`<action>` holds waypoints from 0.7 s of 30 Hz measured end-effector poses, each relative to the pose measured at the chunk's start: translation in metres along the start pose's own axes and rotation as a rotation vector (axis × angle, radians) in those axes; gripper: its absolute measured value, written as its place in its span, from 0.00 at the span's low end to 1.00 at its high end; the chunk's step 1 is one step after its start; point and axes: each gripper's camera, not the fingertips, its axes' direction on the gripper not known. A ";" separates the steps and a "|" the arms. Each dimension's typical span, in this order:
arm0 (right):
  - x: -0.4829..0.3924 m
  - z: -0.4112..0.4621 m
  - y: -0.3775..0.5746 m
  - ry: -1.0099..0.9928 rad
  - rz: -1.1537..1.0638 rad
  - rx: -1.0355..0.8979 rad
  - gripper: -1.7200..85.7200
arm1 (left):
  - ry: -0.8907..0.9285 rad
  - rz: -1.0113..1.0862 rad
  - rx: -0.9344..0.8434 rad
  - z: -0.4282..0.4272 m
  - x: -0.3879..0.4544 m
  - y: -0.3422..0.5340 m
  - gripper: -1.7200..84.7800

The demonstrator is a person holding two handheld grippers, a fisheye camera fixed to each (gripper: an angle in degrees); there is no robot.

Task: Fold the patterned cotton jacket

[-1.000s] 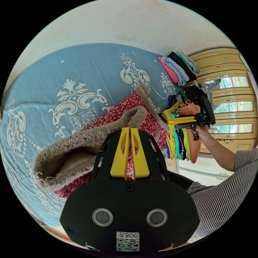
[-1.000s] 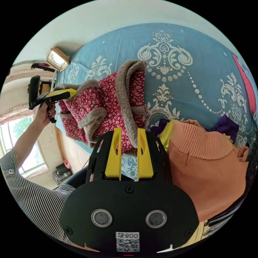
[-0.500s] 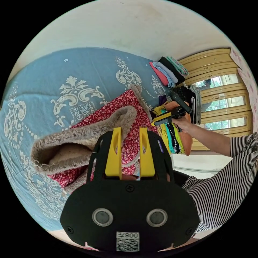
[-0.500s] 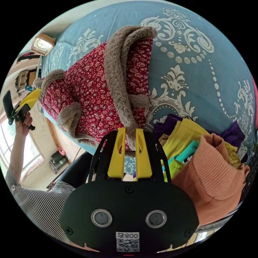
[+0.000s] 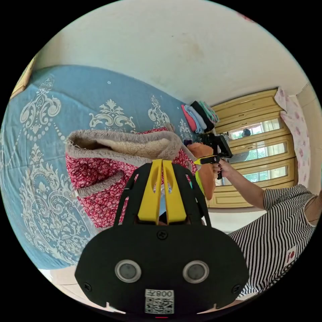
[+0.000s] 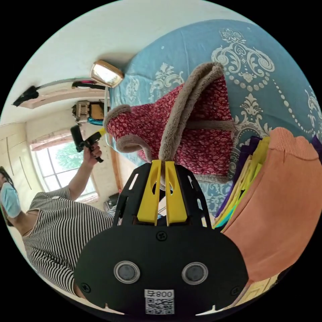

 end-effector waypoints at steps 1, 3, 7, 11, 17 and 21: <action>-0.006 -0.005 0.009 -0.036 -0.012 0.024 0.04 | 0.039 -0.020 0.042 -0.027 0.002 0.020 0.02; -0.031 -0.026 0.043 -0.163 -0.064 0.120 0.04 | 0.109 -0.046 0.123 -0.067 0.005 0.050 0.02; -0.072 -0.057 0.094 -0.315 -0.167 0.246 0.03 | 0.274 -0.111 0.335 -0.157 0.020 0.123 0.02; -0.120 -0.092 0.151 -0.432 -0.313 0.327 0.03 | 0.362 -0.108 0.516 -0.230 0.050 0.188 0.02; -0.181 -0.130 0.228 -0.527 -0.526 0.353 0.03 | 0.425 -0.048 0.783 -0.328 0.114 0.297 0.02; -0.212 -0.149 0.278 -0.594 -0.651 0.339 0.03 | 0.439 0.047 0.955 -0.385 0.159 0.363 0.02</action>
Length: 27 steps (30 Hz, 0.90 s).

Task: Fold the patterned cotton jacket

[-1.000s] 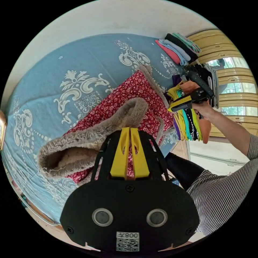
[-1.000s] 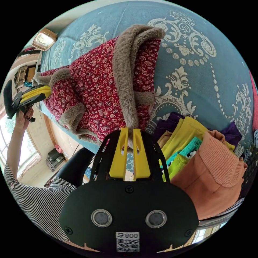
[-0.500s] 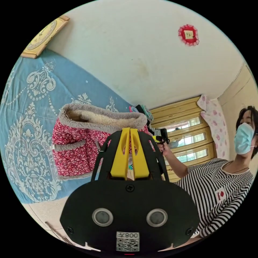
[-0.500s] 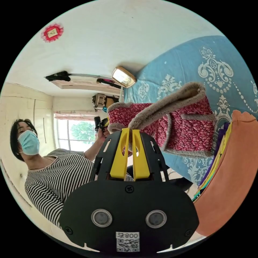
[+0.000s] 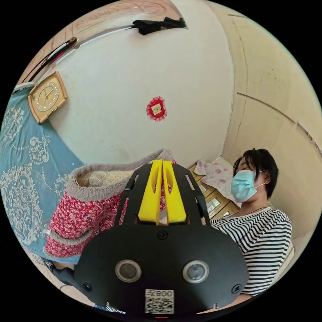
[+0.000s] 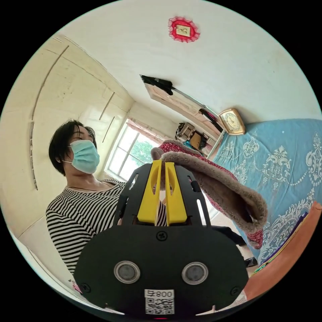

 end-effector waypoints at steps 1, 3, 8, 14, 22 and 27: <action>-0.008 -0.001 0.002 -0.010 -0.014 0.001 0.03 | 0.009 0.039 0.031 -0.016 0.021 -0.001 0.02; -0.034 -0.002 0.006 -0.050 -0.065 0.002 0.03 | 0.020 0.100 0.062 -0.037 0.050 -0.004 0.02; -0.076 0.004 0.010 -0.089 -0.172 -0.019 0.03 | 0.008 0.244 0.161 -0.091 0.114 -0.013 0.02; -0.094 0.017 0.009 -0.144 -0.221 -0.018 0.03 | -0.006 0.342 0.226 -0.135 0.154 -0.026 0.02; -0.065 0.043 -0.026 -0.123 -0.235 0.019 0.03 | -0.086 0.373 0.279 -0.140 0.137 -0.072 0.02; 0.031 0.053 -0.116 0.142 -0.089 0.048 0.04 | -0.367 0.298 0.235 -0.089 0.051 -0.156 0.02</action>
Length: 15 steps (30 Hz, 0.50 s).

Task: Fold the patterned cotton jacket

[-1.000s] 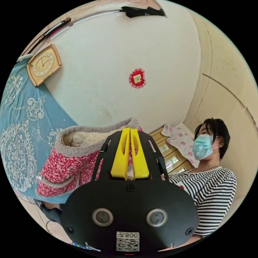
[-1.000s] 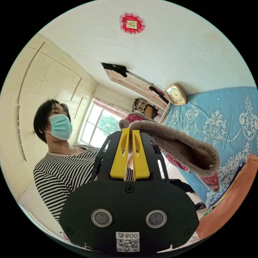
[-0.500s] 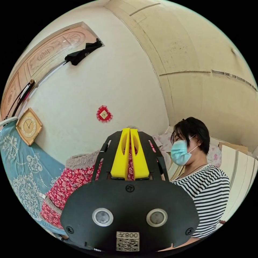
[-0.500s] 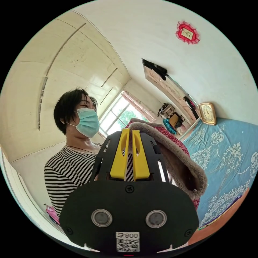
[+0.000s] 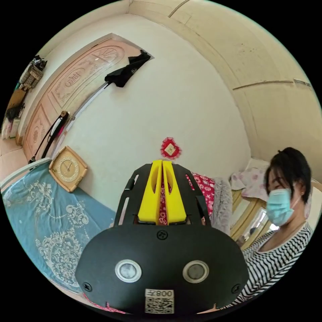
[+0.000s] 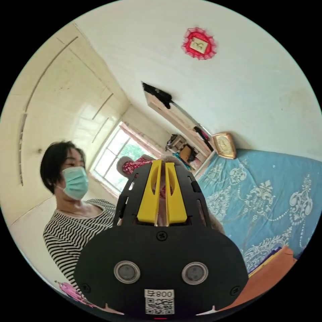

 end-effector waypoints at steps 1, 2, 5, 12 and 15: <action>0.017 0.005 -0.013 0.056 0.021 -0.014 0.04 | -0.115 0.011 -0.082 0.040 -0.027 -0.011 0.02; 0.057 0.016 -0.037 0.151 0.105 -0.041 0.04 | -0.154 -0.015 -0.120 0.060 -0.043 -0.015 0.02; 0.164 0.043 -0.074 0.364 0.381 -0.088 0.04 | -0.328 -0.035 -0.301 0.143 -0.114 -0.016 0.02; 0.326 0.101 -0.033 0.708 0.769 -0.234 0.04 | -0.316 -0.281 -0.793 0.197 -0.265 0.117 0.03; 0.376 0.104 0.006 0.744 0.962 -0.247 0.04 | -0.357 -0.467 -1.030 0.187 -0.313 0.201 0.03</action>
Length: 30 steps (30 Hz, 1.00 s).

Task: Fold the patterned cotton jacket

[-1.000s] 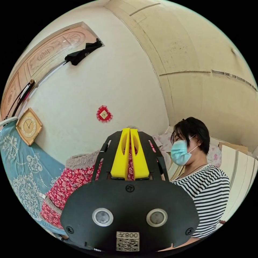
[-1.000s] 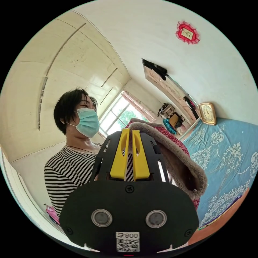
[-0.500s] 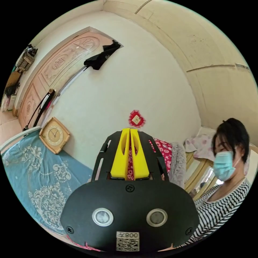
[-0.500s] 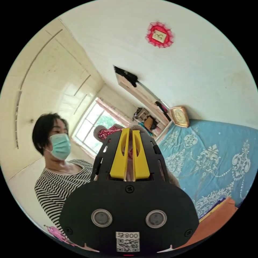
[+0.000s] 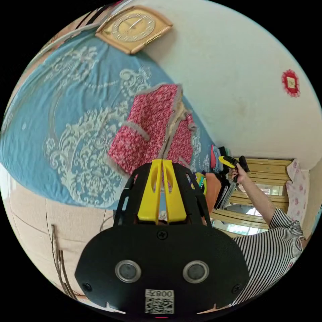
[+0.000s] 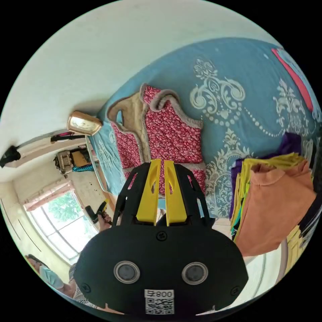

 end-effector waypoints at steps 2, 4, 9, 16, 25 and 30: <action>0.019 0.019 -0.004 -0.109 0.071 0.026 0.04 | 0.057 -0.086 -0.077 0.029 -0.026 0.008 0.04; 0.025 0.042 -0.008 -0.149 0.070 0.019 0.05 | 0.081 -0.159 -0.107 0.054 -0.048 0.007 0.06; 0.018 0.128 -0.020 0.006 0.035 -0.170 0.07 | 0.097 -0.217 -0.102 0.087 -0.080 -0.038 0.10; 0.008 0.209 -0.045 0.185 -0.048 -0.341 0.09 | 0.025 -0.298 -0.091 0.141 -0.131 -0.117 0.13; -0.036 0.300 -0.109 0.404 -0.338 -0.346 0.10 | -0.177 -0.004 -0.013 0.206 -0.082 -0.164 0.13; -0.051 0.348 -0.148 0.452 -0.409 -0.307 0.11 | -0.117 0.210 -0.145 0.295 -0.034 -0.176 0.14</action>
